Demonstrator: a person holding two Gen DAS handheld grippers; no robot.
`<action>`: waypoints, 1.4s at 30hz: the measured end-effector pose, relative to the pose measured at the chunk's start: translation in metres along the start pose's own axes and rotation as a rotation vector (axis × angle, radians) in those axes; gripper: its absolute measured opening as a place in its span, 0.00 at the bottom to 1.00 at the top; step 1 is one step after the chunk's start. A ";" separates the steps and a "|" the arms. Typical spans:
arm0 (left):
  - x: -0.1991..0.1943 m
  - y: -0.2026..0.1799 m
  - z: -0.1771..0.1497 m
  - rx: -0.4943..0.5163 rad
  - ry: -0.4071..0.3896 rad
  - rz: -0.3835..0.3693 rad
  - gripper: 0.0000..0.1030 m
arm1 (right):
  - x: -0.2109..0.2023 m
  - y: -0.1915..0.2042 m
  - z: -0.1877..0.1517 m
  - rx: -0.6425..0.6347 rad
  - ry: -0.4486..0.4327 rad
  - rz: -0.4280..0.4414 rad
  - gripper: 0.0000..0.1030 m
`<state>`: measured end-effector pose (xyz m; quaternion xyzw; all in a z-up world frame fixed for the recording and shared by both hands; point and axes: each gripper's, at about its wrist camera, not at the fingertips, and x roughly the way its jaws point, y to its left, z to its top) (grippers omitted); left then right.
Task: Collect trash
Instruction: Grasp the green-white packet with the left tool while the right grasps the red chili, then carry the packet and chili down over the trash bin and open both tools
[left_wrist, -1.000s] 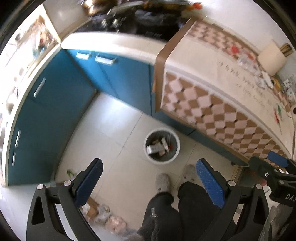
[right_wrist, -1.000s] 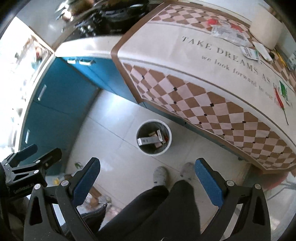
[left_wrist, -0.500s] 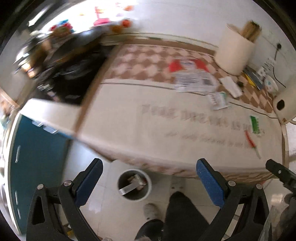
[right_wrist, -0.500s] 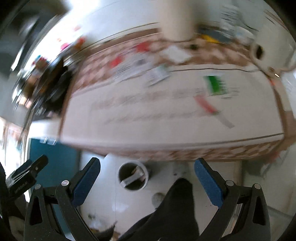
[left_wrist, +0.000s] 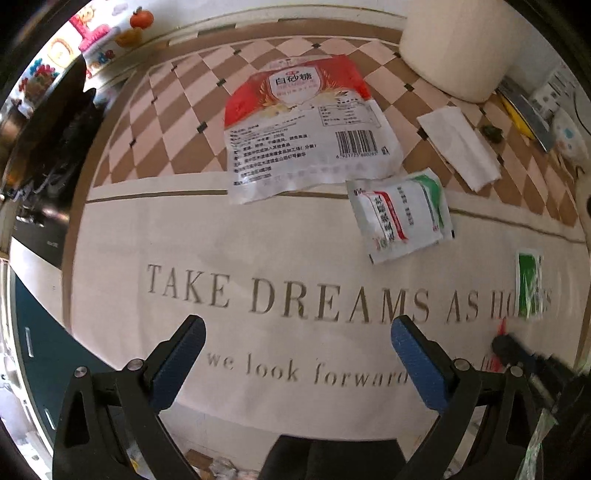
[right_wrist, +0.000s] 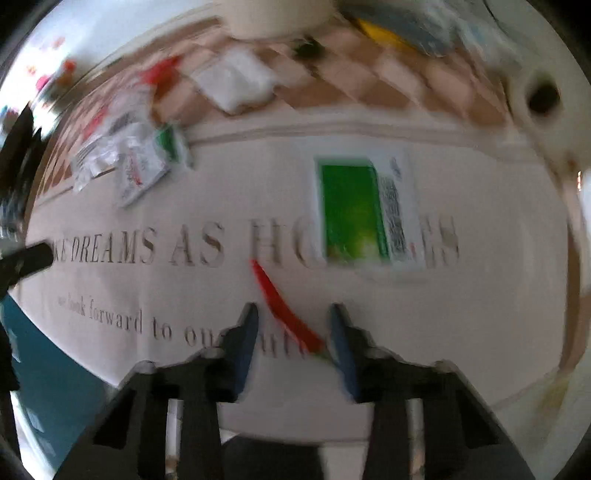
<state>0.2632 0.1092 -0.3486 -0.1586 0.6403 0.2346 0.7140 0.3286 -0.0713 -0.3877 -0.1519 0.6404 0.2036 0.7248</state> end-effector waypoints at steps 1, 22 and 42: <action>0.003 -0.001 0.003 -0.012 0.005 -0.009 0.99 | 0.003 0.004 0.001 -0.012 -0.006 -0.007 0.08; 0.051 -0.080 0.073 0.009 -0.020 -0.012 0.23 | 0.010 -0.067 0.088 0.197 -0.070 0.063 0.08; -0.069 0.001 0.016 0.015 -0.271 0.004 0.08 | -0.042 -0.051 0.058 0.200 -0.148 0.141 0.08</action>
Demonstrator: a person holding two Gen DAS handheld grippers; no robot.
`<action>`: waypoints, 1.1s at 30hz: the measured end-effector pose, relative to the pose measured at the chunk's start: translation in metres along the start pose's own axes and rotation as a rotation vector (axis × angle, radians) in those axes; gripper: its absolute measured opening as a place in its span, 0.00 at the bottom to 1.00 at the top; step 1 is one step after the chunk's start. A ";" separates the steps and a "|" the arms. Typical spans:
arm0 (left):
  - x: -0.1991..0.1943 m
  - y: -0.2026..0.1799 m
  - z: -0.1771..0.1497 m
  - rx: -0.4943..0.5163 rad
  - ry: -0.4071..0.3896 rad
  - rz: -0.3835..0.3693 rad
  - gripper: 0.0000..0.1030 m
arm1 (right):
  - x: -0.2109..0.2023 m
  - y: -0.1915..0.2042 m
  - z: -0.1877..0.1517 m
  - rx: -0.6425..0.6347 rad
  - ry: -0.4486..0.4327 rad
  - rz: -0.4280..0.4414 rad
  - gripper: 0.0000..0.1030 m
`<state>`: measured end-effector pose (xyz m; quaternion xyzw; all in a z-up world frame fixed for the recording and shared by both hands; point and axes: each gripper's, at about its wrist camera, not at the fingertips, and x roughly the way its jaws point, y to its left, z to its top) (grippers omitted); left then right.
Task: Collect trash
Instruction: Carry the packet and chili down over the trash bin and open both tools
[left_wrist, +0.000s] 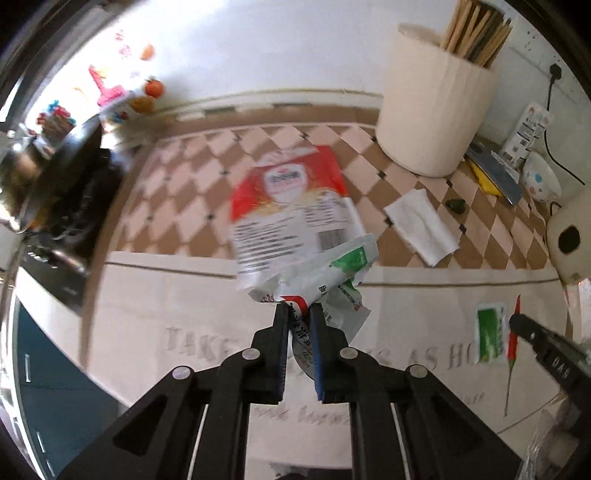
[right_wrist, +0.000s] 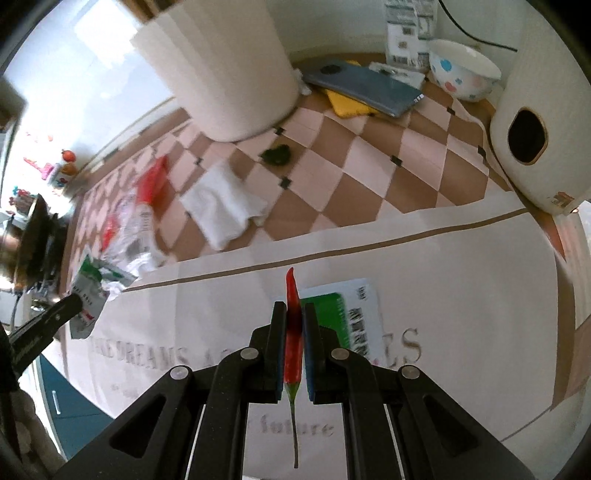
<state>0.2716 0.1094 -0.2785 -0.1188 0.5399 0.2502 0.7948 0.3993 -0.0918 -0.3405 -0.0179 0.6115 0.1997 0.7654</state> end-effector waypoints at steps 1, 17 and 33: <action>-0.004 0.005 -0.005 0.004 -0.012 0.010 0.08 | -0.006 0.003 -0.003 -0.005 -0.007 0.005 0.08; -0.066 0.136 -0.177 -0.048 -0.052 0.011 0.08 | -0.066 0.132 -0.179 -0.131 -0.041 0.048 0.08; 0.148 0.244 -0.351 -0.334 0.417 -0.088 0.08 | 0.116 0.210 -0.359 -0.174 0.307 0.146 0.08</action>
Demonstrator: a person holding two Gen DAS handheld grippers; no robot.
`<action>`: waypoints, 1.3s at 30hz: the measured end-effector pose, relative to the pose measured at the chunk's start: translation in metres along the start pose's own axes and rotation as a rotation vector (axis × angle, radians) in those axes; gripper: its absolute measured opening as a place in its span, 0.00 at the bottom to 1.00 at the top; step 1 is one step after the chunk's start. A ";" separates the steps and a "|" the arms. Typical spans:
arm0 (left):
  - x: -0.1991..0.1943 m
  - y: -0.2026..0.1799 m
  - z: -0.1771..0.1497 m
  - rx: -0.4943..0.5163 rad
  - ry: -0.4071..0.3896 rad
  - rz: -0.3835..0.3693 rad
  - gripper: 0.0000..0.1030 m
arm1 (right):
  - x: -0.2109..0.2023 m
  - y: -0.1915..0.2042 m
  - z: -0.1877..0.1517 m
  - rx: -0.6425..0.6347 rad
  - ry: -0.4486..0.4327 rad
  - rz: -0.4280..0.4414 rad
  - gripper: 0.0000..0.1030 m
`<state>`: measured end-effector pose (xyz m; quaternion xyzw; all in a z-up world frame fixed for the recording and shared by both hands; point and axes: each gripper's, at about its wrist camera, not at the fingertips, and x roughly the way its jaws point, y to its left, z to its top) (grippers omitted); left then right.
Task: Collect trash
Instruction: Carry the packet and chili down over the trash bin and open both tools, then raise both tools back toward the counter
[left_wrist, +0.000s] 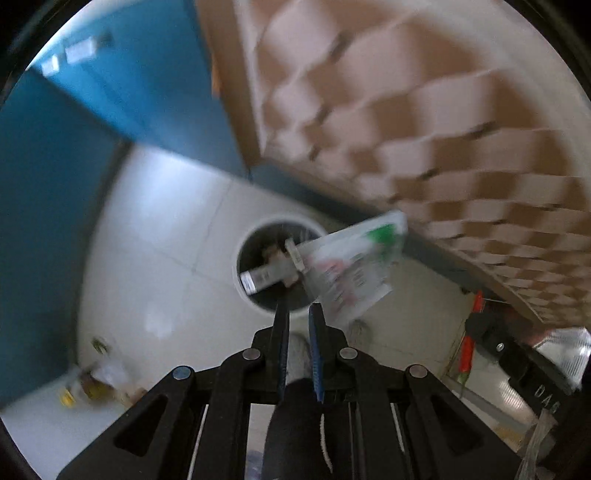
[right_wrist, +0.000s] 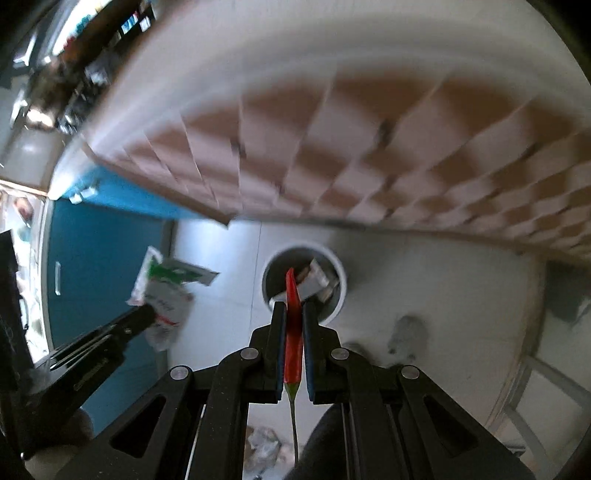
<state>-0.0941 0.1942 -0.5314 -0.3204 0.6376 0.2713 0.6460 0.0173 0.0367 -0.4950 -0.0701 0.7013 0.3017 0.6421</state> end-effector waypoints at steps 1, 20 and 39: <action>0.023 0.007 0.001 -0.015 0.020 0.000 0.08 | 0.026 -0.002 -0.003 0.004 0.027 0.005 0.08; 0.272 0.082 0.014 -0.105 0.115 0.120 0.83 | 0.392 -0.051 -0.019 -0.007 0.276 0.014 0.14; 0.137 0.086 -0.025 -0.092 -0.007 0.198 0.97 | 0.287 -0.009 -0.029 -0.229 0.150 -0.257 1.00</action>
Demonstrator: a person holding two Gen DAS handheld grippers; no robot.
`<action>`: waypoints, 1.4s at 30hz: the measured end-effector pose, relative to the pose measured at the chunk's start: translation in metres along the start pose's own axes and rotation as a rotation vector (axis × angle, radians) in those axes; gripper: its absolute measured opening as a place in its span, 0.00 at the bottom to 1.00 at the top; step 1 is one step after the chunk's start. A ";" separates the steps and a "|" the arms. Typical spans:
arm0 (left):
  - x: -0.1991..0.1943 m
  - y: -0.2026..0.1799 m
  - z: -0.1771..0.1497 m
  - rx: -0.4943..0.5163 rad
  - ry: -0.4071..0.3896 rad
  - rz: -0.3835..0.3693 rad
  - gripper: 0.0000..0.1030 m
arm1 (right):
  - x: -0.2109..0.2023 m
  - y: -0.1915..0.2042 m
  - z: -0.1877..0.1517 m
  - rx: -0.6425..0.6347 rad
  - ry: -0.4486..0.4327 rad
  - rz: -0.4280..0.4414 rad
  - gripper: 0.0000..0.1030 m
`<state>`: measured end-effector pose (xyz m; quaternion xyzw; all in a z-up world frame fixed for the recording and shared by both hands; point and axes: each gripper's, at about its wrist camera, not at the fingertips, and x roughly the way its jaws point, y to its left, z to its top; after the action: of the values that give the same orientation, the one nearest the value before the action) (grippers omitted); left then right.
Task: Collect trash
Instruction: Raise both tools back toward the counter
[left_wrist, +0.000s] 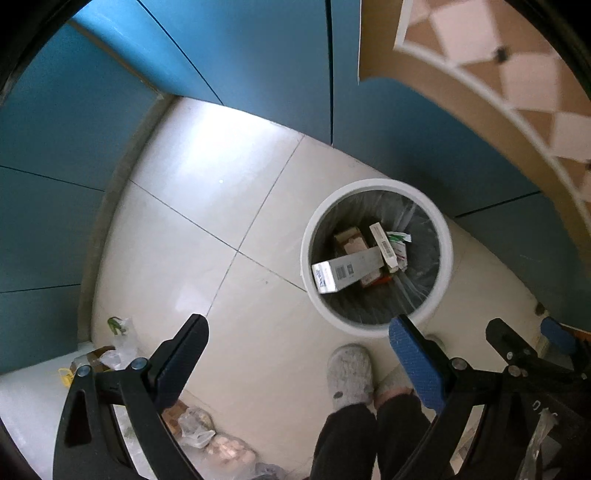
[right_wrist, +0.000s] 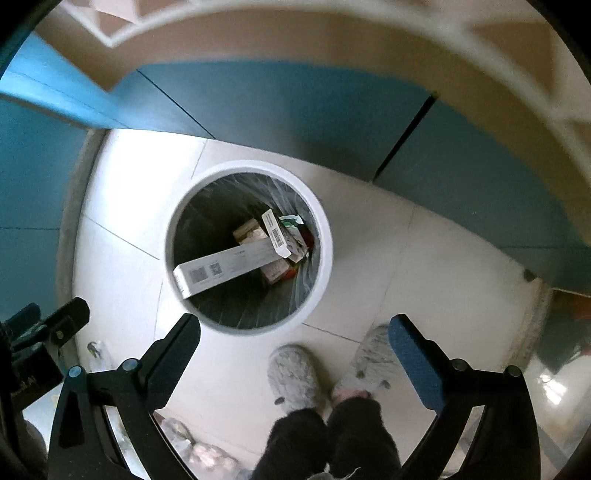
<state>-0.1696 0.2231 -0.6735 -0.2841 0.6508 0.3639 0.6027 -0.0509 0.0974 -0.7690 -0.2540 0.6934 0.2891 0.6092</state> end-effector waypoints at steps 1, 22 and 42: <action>-0.013 0.001 -0.003 -0.001 -0.005 -0.002 0.97 | -0.018 0.001 -0.004 -0.007 -0.007 -0.002 1.00; -0.288 0.026 -0.073 0.049 -0.175 -0.072 0.97 | -0.349 0.018 -0.073 -0.064 -0.167 0.030 1.00; -0.445 -0.024 -0.015 0.151 -0.514 -0.054 0.98 | -0.512 -0.035 -0.057 0.150 -0.374 0.176 1.00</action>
<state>-0.1089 0.1664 -0.2357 -0.1539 0.4937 0.3582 0.7773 0.0001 0.0318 -0.2589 -0.0884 0.6075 0.3305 0.7169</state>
